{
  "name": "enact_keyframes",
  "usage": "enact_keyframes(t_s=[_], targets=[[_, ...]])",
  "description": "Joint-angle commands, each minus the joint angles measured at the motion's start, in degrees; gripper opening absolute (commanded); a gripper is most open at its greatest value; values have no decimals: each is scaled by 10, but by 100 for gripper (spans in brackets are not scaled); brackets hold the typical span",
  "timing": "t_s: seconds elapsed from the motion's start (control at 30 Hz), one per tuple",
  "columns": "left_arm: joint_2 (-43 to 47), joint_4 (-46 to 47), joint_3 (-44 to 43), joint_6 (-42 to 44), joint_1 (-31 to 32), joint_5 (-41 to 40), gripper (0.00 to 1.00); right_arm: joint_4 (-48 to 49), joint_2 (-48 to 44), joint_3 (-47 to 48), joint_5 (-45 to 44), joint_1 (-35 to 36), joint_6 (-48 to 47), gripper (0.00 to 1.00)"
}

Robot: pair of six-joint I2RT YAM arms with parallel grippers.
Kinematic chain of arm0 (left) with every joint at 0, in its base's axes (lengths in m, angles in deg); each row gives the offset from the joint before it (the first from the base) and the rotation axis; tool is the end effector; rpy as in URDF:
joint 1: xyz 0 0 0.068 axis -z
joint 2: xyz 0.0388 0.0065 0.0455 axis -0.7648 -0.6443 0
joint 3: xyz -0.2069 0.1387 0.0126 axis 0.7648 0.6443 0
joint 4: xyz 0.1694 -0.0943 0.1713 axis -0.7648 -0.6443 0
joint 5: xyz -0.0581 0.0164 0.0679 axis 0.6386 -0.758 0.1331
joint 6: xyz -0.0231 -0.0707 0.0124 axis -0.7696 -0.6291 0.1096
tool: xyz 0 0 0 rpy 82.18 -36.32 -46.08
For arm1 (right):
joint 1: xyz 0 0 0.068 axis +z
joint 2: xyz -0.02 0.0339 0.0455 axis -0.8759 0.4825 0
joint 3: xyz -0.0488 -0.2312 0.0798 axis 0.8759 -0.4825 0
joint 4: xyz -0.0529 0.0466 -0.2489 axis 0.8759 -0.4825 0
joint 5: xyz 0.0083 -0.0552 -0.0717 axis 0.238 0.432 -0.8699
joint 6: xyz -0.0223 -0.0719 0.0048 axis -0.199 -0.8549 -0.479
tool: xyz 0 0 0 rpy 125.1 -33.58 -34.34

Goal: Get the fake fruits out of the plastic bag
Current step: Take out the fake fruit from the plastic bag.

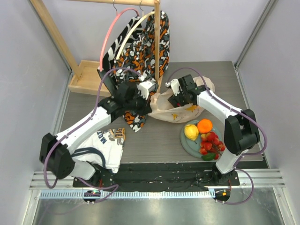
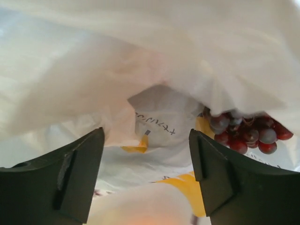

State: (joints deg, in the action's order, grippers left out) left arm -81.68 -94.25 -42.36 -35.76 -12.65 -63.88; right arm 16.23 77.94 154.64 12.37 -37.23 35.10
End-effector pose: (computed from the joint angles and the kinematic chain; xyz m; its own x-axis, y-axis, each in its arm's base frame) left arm 0.2696 -0.2320 0.2913 -0.5581 0.2827 -0.7802 0.7260 0.6217 -0.2940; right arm 0.3392 0.1487 0.1928 -0.5499 -0.6807 -0.4840 -0.6684 0.7061 -0.2336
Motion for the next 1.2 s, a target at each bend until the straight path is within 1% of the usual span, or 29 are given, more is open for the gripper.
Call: enact_keyframes(t_s=[0.0,0.03,0.07,0.13,0.2,0.27,0.37,0.4,0.43,0.47,0.5,0.57,0.6,0.67,0.7,0.83,0.9,0.93,0.97,1.0,1.1,1.17], targets=[[84,166,159,18,4,-106,0,20,5,41,7,-8,43,82],[85,182,165,46,13,-118,0,20,10,47,7,-8,41,84],[80,180,164,54,16,-125,0,21,17,59,6,-8,39,85],[57,148,142,63,17,-118,0,17,32,70,7,-7,38,86],[43,129,120,66,20,-114,0,13,40,79,30,-8,42,87],[39,133,116,64,21,-109,0,13,50,84,35,-7,46,88],[34,135,101,67,35,-110,0,26,62,92,20,-8,59,91],[34,131,97,82,42,-107,0,29,66,95,17,-8,62,91],[36,127,93,84,45,-105,0,30,70,99,-2,-8,63,92],[37,117,78,85,49,-102,0,29,81,108,-9,-7,60,92],[39,80,66,84,54,-98,0,29,85,112,-23,-8,58,92],[44,43,44,78,61,-95,0,30,95,116,-30,-8,40,92],[51,28,48,72,67,-91,0,31,98,117,-31,-9,37,92],[60,28,74,69,73,-86,0,30,100,114,-28,-13,33,92],[65,41,83,48,74,-84,0,31,101,115,-25,-13,34,92],[65,62,114,30,75,-83,0,31,112,127,-9,-20,46,91],[68,58,118,29,77,-85,0,30,129,152,3,-27,59,90],[69,55,118,31,77,-88,0,28,134,162,7,-30,62,88],[68,51,118,30,77,-91,0,24,141,182,31,-34,65,87],[69,43,118,30,77,-100,0,21,150,193,34,-34,69,86],[72,28,112,27,77,-104,0,3,184,234,53,-38,69,81],[73,28,107,30,77,-105,0,-8,203,254,65,-40,68,80]])
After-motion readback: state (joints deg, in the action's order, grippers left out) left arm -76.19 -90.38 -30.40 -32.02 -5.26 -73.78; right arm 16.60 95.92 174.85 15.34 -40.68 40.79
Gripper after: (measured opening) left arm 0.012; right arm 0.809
